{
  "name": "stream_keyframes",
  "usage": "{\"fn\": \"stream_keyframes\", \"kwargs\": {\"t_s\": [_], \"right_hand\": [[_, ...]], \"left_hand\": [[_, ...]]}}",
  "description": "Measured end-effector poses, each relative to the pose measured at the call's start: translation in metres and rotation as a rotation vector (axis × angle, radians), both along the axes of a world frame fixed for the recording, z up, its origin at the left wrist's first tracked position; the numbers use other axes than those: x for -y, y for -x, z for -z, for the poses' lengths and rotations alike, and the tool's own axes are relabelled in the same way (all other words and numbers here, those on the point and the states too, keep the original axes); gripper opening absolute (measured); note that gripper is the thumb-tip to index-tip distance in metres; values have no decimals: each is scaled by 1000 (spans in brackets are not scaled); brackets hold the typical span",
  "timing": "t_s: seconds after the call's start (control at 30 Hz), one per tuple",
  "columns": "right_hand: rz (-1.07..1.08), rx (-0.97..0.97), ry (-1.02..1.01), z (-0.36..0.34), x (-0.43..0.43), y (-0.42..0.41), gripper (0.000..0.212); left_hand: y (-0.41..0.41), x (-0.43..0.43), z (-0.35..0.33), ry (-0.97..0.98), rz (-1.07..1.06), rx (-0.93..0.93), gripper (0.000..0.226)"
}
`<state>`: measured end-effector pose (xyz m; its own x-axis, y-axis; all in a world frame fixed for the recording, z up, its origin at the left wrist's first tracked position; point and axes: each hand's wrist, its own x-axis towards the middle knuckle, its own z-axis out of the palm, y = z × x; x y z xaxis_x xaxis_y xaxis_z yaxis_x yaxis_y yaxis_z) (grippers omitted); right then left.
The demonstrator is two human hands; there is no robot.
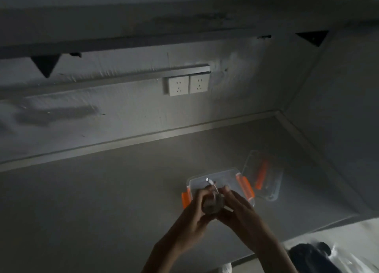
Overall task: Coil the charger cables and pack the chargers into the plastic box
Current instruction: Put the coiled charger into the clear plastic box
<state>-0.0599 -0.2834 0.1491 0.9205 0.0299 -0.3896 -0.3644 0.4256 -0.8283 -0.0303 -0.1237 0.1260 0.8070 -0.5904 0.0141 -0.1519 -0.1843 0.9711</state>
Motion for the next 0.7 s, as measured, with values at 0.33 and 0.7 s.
{"fn": "stream_keyframes", "kwargs": {"t_s": [0.33,0.7], "right_hand": [[-111,37,38,56,105,-49,80],[49,-233,264,149,93,-77,29]], "left_hand": [[-47,67,31,-331,-49,332,63],[-51,101,112,-478,-568,-342,35]]}}
